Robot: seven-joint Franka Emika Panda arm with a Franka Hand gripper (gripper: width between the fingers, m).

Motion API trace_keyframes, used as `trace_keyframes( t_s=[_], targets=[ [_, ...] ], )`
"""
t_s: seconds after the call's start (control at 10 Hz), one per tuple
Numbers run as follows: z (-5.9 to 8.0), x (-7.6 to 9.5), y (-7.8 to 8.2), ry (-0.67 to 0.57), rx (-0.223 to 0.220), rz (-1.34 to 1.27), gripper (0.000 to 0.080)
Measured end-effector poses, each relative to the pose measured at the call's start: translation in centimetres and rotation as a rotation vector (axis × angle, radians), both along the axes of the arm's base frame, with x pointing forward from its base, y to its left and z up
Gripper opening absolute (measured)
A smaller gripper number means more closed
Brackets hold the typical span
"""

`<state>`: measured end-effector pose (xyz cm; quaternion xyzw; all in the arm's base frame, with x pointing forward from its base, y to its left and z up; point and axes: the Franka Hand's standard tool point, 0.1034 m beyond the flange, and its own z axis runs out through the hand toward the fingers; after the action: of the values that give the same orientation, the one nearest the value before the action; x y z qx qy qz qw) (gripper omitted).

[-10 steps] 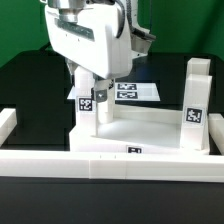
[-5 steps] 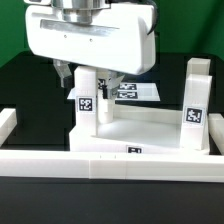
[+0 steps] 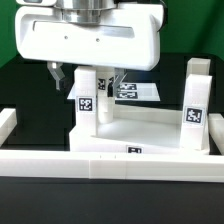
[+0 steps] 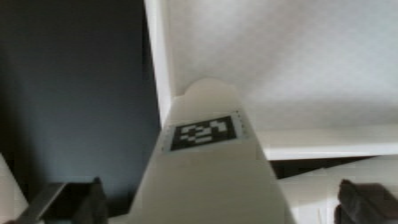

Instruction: Assemble desk

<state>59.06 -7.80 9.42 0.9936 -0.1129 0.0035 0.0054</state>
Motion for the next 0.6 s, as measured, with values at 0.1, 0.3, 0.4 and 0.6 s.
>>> trace_keyframes(
  t_s=[0.1, 0.3, 0.4, 0.6],
  targets=[
    [0.00, -0.02, -0.05, 0.003, -0.006, 0.070, 0.0649],
    [0.00, -0.04, -0.13, 0.006, -0.010, 0.173, 0.0649],
    [0.00, -0.05, -0.19, 0.009, -0.014, 0.215, 0.0649],
    [0.00, -0.05, -0.20, 0.008, -0.014, 0.200, 0.0626]
  ],
)
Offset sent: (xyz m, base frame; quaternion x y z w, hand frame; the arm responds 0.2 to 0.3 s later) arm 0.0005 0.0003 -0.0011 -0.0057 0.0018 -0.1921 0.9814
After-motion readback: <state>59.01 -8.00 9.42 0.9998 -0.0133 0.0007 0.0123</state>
